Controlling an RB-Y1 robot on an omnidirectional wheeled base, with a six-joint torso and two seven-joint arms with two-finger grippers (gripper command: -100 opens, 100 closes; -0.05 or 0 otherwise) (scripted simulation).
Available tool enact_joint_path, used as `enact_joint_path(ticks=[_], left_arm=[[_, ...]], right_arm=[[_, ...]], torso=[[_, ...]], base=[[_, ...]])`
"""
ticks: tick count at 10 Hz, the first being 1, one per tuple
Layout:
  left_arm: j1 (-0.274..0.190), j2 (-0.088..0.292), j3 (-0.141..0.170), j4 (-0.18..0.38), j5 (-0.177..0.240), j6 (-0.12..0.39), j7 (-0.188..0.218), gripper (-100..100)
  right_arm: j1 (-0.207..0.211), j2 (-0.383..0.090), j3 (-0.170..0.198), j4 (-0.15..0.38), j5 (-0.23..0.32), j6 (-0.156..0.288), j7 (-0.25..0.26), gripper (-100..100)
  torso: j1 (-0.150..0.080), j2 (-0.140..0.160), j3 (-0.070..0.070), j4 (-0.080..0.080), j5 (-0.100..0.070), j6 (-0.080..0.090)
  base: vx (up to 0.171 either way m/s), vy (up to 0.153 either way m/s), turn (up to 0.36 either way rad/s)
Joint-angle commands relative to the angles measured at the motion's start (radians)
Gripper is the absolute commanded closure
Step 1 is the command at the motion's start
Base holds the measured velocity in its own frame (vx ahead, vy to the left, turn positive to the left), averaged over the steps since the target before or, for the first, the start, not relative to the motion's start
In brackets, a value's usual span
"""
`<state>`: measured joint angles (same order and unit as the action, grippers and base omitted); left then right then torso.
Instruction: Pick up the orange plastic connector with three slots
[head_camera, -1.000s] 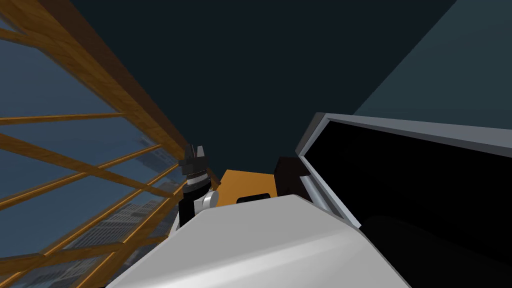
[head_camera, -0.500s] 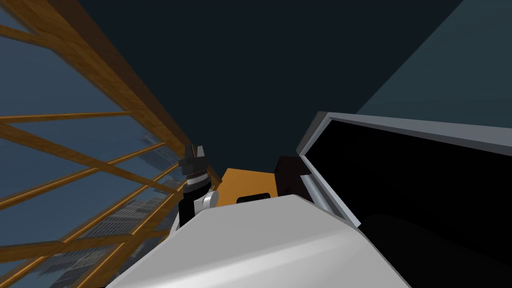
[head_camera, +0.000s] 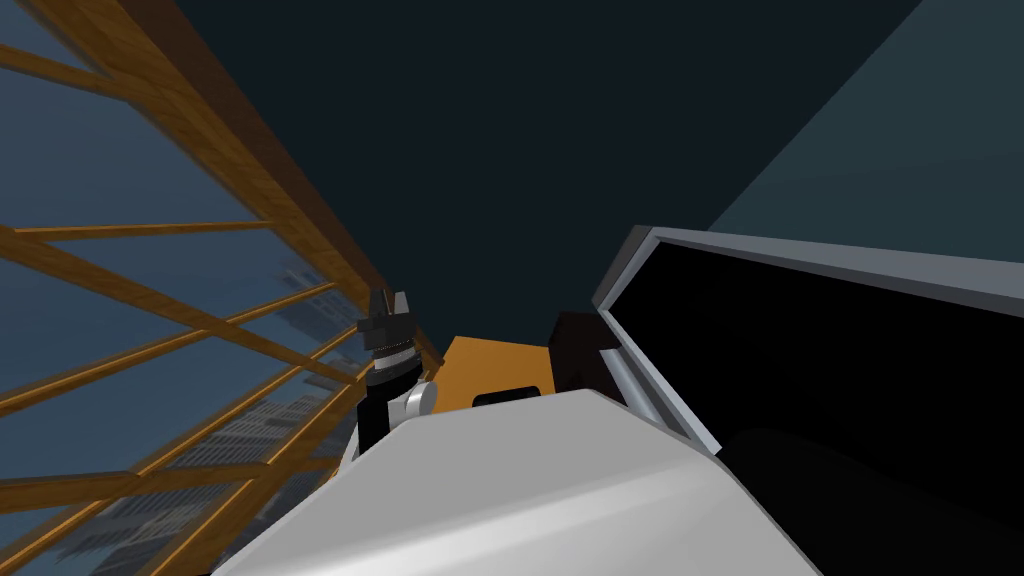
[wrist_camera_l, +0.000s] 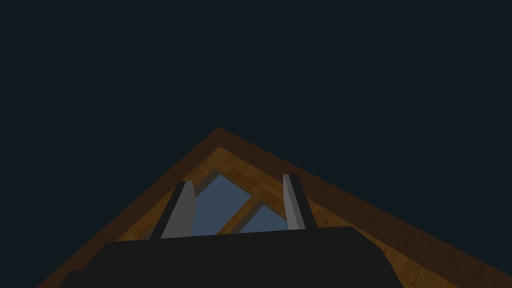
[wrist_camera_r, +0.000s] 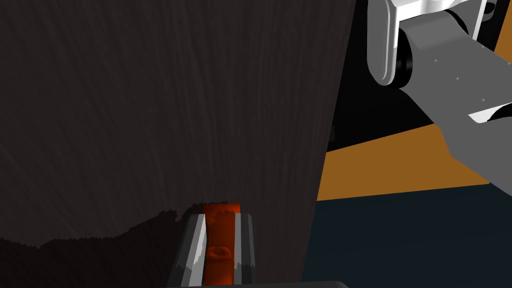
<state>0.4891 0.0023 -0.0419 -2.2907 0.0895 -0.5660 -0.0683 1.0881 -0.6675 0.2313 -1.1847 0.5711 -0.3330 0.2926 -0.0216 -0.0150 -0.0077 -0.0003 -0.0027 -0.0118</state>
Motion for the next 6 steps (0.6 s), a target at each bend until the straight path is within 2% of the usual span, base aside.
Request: enact_joint_path(ticks=[1,2,3,4,5,6], left_arm=[[0.0,0.0,0.0,0.0,0.0,0.0,0.0,0],[0.0,0.0,0.0,0.0,0.0,0.0,0.0,0],[0.0,0.0,0.0,0.0,0.0,0.0,0.0,0],[0.0,0.0,0.0,0.0,0.0,0.0,0.0,0],[0.0,0.0,0.0,0.0,0.0,0.0,0.0,0],[0.0,0.0,0.0,0.0,0.0,0.0,0.0,0]], right_arm=[[0.0,0.0,0.0,0.0,0.0,0.0,0.0,100],[0.0,0.0,0.0,0.0,0.0,0.0,0.0,0],[0.029,-0.013,0.002,-0.027,0.001,-0.01,-0.008,100],[0.055,-0.026,0.0,-0.046,0.003,-0.016,-0.012,100],[0.043,-0.02,0.001,-0.04,0.001,-0.01,-0.01,100],[0.046,-0.021,0.001,-0.042,0.001,-0.013,-0.011,0]], torso=[[0.0,0.0,0.0,0.0,0.0,0.0],[0.0,0.0,0.0,0.0,0.0,0.0],[0.0,0.0,0.0,0.0,0.0,0.0],[-0.001,-0.003,-0.002,-0.001,0.0,0.0],[-0.002,-0.006,-0.004,-0.002,0.001,0.0],[-0.001,-0.004,-0.003,-0.001,0.001,-0.001]], base=[[0.0,0.0,0.0],[0.0,0.0,0.0],[0.058,-0.022,-0.034],[0.096,-0.034,-0.036],[0.04,-0.015,-0.005],[0.006,-0.003,0.003]])
